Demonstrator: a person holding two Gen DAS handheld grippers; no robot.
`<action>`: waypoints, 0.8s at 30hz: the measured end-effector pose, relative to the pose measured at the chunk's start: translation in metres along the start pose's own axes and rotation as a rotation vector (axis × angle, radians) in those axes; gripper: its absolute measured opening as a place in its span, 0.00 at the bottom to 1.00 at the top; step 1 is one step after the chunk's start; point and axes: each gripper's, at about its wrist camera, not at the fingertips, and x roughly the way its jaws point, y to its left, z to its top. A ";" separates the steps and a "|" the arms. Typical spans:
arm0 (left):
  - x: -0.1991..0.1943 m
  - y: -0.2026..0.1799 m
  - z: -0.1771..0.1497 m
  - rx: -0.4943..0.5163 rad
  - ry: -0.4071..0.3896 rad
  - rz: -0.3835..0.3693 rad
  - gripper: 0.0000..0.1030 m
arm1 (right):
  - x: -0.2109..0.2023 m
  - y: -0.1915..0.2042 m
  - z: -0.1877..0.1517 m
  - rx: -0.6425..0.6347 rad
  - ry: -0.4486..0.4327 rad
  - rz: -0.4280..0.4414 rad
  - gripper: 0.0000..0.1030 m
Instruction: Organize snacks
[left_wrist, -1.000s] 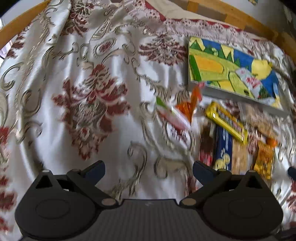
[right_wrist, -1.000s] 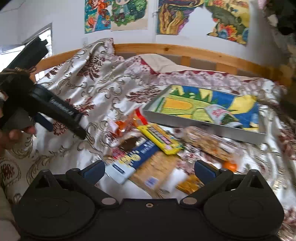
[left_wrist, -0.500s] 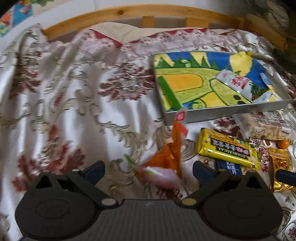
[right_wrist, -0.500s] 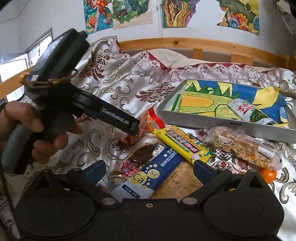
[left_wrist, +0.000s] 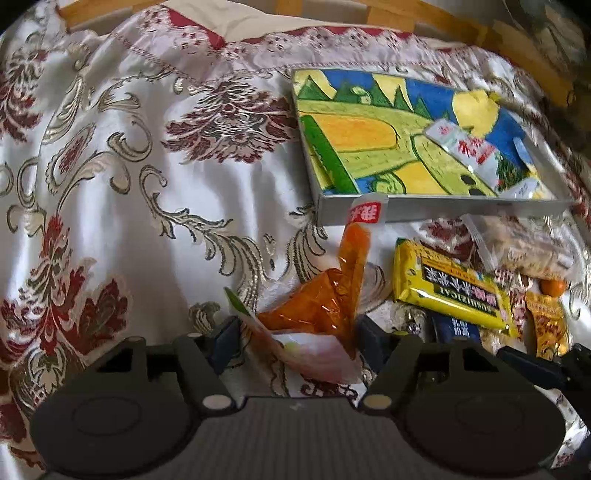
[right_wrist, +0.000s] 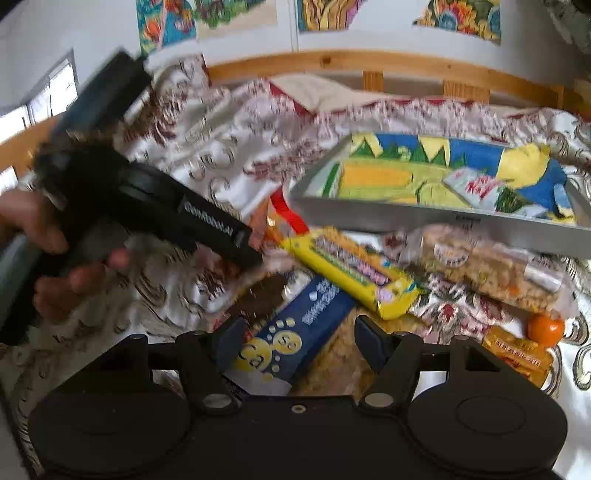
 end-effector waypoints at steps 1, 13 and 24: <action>0.000 -0.001 0.001 -0.001 0.004 0.001 0.61 | 0.000 0.001 0.000 -0.003 -0.004 0.001 0.68; -0.018 -0.016 -0.005 -0.044 0.072 0.067 0.46 | -0.012 0.004 -0.001 -0.025 0.042 -0.013 0.45; -0.041 -0.020 -0.029 -0.082 0.099 0.069 0.39 | -0.038 -0.001 -0.013 -0.062 0.065 -0.057 0.39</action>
